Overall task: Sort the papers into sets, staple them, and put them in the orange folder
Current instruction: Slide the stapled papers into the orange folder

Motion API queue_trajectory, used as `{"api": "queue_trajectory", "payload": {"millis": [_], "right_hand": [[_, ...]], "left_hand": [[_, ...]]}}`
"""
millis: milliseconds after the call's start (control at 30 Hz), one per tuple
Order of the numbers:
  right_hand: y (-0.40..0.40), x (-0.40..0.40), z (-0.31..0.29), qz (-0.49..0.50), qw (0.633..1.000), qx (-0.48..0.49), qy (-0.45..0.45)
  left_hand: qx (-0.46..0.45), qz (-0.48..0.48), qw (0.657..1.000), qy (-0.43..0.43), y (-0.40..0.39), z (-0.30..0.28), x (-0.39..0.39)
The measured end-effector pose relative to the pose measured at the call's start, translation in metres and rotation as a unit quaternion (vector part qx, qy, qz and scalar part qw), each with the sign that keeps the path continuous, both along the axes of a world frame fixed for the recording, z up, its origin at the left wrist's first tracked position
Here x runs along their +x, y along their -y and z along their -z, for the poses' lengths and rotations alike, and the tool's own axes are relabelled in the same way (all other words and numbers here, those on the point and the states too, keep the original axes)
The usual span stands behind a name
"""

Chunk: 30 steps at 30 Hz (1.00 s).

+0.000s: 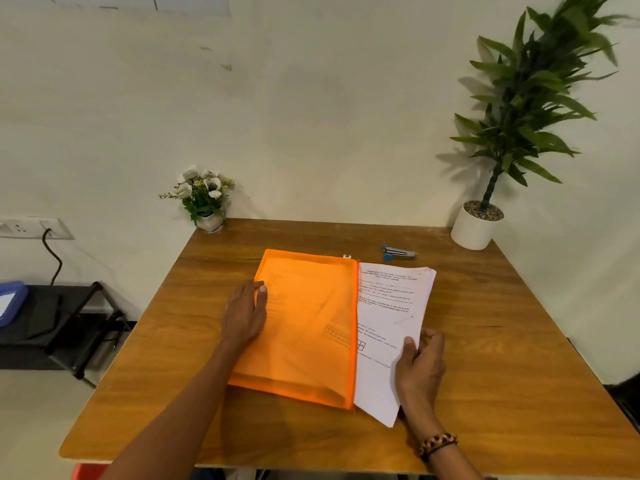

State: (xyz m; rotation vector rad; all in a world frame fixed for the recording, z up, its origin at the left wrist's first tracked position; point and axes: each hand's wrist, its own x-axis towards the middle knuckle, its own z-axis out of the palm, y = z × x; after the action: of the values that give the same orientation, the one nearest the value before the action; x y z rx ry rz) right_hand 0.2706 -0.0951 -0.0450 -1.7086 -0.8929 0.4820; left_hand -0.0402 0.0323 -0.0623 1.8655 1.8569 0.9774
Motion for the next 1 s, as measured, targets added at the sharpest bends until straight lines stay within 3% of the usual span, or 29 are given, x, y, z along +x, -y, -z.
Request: {"api": "queue_trajectory", "payload": {"millis": [233, 400, 533, 733, 867, 933, 1000], "right_hand": [[-0.007, 0.007, 0.003, -0.062, 0.996, -0.058, 0.0], [-0.016, 0.013, 0.007, -0.143, 0.979, -0.109, -0.092], [-0.022, 0.006, -0.006, -0.204, 0.965, -0.121, -0.113], [-0.042, -0.011, -0.02, -0.341, 0.912, -0.158, -0.166], [-0.06, -0.004, -0.036, -0.422, 0.838, -0.288, -0.193], [-0.066, -0.001, -0.043, -0.435, 0.83, -0.333, -0.103], [-0.071, -0.002, -0.04, -0.412, 0.851, -0.326, 0.031]], "left_hand": [[-0.009, -0.003, 1.0, -0.007, 0.002, -0.002, 0.002], [-0.011, 0.002, 1.0, -0.024, 0.001, -0.003, 0.003], [-0.013, 0.009, 0.999, -0.036, 0.001, -0.002, 0.002], [-0.031, 0.023, 0.999, -0.035, 0.0, 0.001, 0.0], [-0.029, 0.022, 0.999, -0.016, 0.003, -0.001, 0.0], [-0.036, 0.021, 0.999, -0.004, 0.002, -0.001, 0.0], [-0.041, 0.02, 0.999, 0.005, 0.001, -0.001, -0.001]]}}
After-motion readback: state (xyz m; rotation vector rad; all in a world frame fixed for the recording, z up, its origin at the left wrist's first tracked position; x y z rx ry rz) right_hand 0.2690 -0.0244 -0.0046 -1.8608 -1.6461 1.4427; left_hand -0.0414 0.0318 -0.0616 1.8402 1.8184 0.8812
